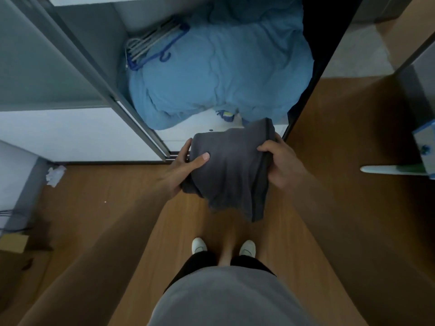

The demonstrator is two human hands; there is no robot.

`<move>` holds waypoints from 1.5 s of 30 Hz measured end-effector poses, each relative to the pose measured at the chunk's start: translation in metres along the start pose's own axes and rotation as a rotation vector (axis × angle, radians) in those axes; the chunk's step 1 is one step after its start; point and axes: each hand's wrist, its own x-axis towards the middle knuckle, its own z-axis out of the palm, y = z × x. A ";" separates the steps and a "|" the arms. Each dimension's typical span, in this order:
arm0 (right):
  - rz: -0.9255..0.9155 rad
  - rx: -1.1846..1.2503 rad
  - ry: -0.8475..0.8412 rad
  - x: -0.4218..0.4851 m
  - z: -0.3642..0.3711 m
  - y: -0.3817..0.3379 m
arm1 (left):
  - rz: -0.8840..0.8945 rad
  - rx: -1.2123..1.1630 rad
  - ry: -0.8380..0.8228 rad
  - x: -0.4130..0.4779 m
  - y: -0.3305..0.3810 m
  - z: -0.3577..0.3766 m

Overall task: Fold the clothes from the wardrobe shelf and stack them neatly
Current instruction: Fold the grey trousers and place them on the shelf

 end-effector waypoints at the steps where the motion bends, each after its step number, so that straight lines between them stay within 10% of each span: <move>1: -0.001 0.008 -0.002 0.001 -0.004 0.000 | 0.029 -0.022 0.012 0.001 -0.003 0.006; 7: -0.127 -0.483 0.076 0.015 -0.041 -0.011 | 0.142 0.030 0.070 0.010 0.016 0.033; 17: -0.024 -1.041 -0.356 0.017 -0.044 0.000 | 0.045 -0.067 0.100 0.011 0.041 0.016; 26: -0.339 -1.824 -0.005 0.039 0.042 0.011 | -0.039 -0.032 0.080 0.022 0.068 -0.060; 45: -0.551 -1.146 0.027 0.081 0.276 -0.064 | 0.318 0.768 -0.212 0.055 0.193 -0.245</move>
